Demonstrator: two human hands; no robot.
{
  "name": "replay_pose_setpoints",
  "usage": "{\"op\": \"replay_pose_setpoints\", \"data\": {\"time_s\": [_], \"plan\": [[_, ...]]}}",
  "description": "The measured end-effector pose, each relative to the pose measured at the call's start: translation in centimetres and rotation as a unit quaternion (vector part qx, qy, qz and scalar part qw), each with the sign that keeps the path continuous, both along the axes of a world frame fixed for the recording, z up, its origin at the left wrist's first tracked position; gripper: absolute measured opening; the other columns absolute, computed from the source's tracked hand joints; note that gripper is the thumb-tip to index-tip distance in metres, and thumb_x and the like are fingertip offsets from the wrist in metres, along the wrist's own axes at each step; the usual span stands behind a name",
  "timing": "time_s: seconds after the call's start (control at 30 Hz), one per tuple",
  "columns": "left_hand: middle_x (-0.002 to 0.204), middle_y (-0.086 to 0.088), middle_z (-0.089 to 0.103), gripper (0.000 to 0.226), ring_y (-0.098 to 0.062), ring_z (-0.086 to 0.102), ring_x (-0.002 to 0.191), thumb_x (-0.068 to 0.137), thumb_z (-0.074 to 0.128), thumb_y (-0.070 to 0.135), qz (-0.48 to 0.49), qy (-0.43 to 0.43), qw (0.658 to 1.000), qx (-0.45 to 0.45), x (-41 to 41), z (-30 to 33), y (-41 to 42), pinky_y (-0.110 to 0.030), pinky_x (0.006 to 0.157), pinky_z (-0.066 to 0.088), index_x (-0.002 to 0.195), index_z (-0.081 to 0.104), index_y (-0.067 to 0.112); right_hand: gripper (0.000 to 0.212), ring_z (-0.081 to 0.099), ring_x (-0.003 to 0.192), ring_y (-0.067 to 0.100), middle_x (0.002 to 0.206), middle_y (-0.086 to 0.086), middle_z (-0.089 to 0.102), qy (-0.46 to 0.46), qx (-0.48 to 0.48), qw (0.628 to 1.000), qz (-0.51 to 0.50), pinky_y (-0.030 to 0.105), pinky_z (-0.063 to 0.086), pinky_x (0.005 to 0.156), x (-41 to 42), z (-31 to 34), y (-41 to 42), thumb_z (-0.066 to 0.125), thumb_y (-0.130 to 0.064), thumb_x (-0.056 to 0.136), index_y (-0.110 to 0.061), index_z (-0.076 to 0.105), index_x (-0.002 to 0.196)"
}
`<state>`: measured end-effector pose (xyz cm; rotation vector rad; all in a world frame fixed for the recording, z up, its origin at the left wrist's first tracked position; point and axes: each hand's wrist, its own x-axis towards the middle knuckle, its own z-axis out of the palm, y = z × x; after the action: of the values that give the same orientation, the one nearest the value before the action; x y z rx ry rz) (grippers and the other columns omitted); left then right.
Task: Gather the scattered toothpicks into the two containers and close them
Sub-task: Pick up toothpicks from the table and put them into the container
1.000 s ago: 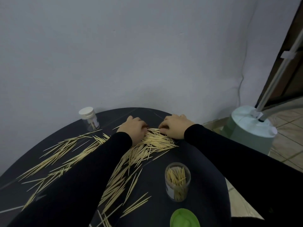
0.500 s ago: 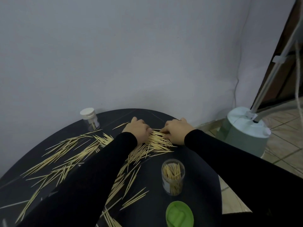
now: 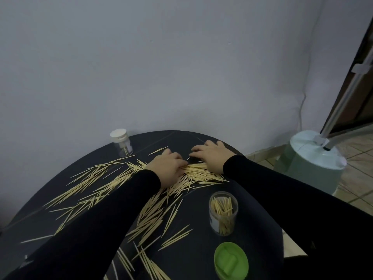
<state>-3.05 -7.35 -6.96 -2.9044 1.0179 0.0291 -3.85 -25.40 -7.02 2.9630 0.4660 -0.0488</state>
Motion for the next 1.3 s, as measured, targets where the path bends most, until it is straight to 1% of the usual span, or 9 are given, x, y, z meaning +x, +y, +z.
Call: {"op": "replay_pose_setpoints", "data": {"time_s": [0.07,0.13,0.3,0.43,0.57,0.7,0.83,0.97,1.3], "plan": [[0.140,0.007,0.044,0.042,-0.015,0.034,0.121,0.101,0.038,0.037,-0.008,-0.007,1.000,0.008,-0.1,0.0,-0.2,-0.036,0.106,0.034,0.142,0.040,0.029,0.067,0.025,0.138,0.023,0.156,-0.006,0.026,-0.005,-0.014,1.000,0.015,0.047,0.023,0.110,0.3,0.0,0.4,0.043,-0.002,0.092,-0.032,0.029,0.149],[0.140,0.007,0.044,0.041,-0.015,0.035,0.120,0.101,0.038,0.036,-0.011,-0.004,1.000,0.010,-0.2,0.0,-0.3,-0.037,0.105,0.035,0.142,0.041,0.030,0.061,0.027,0.136,0.022,0.152,-0.006,0.034,-0.015,-0.022,0.999,0.023,0.047,0.024,0.109,0.5,0.0,0.7,0.043,-0.005,0.093,-0.032,0.033,0.147],[0.137,0.007,0.046,0.041,-0.015,0.037,0.116,0.101,0.037,0.037,-0.014,-0.020,1.000,0.013,-0.2,0.0,-0.1,-0.034,0.101,0.036,0.140,0.043,0.030,0.042,0.036,0.127,0.020,0.139,-0.004,0.047,-0.027,-0.023,0.999,0.007,0.044,0.026,0.106,0.5,0.3,0.6,0.041,-0.023,0.100,-0.033,0.045,0.140],[0.134,0.008,0.050,0.040,-0.014,0.039,0.114,0.100,0.037,0.039,-0.009,-0.043,0.999,0.016,-0.3,-0.1,0.0,-0.033,0.099,0.039,0.139,0.044,0.031,0.037,0.041,0.123,0.019,0.135,-0.005,0.053,-0.003,-0.001,1.000,-0.021,0.042,0.027,0.105,-0.7,0.9,-0.9,0.036,-0.034,0.102,-0.032,0.054,0.134],[0.135,0.008,0.049,0.040,-0.014,0.040,0.116,0.101,0.038,0.033,-0.008,-0.051,0.999,0.001,-0.5,-0.3,-0.1,-0.033,0.100,0.039,0.141,0.042,0.032,0.034,0.045,0.118,0.015,0.130,-0.011,0.058,0.023,0.042,0.999,-0.023,0.040,0.025,0.103,-2.0,1.6,-2.2,0.041,-0.038,0.101,-0.032,0.064,0.124],[0.136,0.007,0.048,0.040,-0.015,0.040,0.117,0.101,0.040,0.029,-0.009,-0.040,0.999,0.006,-0.9,-0.3,-0.7,-0.033,0.100,0.040,0.140,0.043,0.031,0.033,0.049,0.116,0.013,0.123,-0.012,0.062,0.034,0.056,0.997,-0.031,0.038,0.024,0.103,-2.7,1.7,-2.3,0.049,-0.046,0.096,-0.033,0.065,0.123],[0.129,0.007,0.054,0.034,-0.015,0.044,0.111,0.099,0.044,0.029,0.001,-0.070,0.998,-0.001,-1.0,-0.5,-0.5,-0.032,0.094,0.043,0.133,0.051,0.031,0.030,0.054,0.111,0.013,0.119,-0.013,0.066,0.023,0.088,0.994,-0.053,0.040,0.024,0.106,-3.1,1.4,-1.6,0.054,-0.043,0.095,-0.030,0.068,0.119],[0.122,0.009,0.059,0.031,-0.015,0.047,0.108,0.098,0.047,0.026,0.012,-0.101,0.995,0.002,-1.1,-0.6,-0.1,-0.032,0.091,0.046,0.127,0.056,0.031,0.030,0.056,0.110,0.014,0.118,-0.011,0.067,0.012,0.084,0.994,-0.062,0.042,0.023,0.108,-3.2,1.4,-0.4,0.052,-0.041,0.096,-0.026,0.069,0.117],[0.110,0.010,0.062,0.024,-0.015,0.048,0.101,0.099,0.046,0.034,0.032,-0.146,0.989,0.002,-2.0,-0.1,0.9,-0.031,0.083,0.043,0.114,0.064,0.033,0.032,0.056,0.109,0.014,0.120,-0.012,0.066,0.000,0.088,0.994,-0.061,0.044,0.023,0.107,-3.3,1.2,0.2,0.051,-0.042,0.097,-0.026,0.068,0.118]]}}
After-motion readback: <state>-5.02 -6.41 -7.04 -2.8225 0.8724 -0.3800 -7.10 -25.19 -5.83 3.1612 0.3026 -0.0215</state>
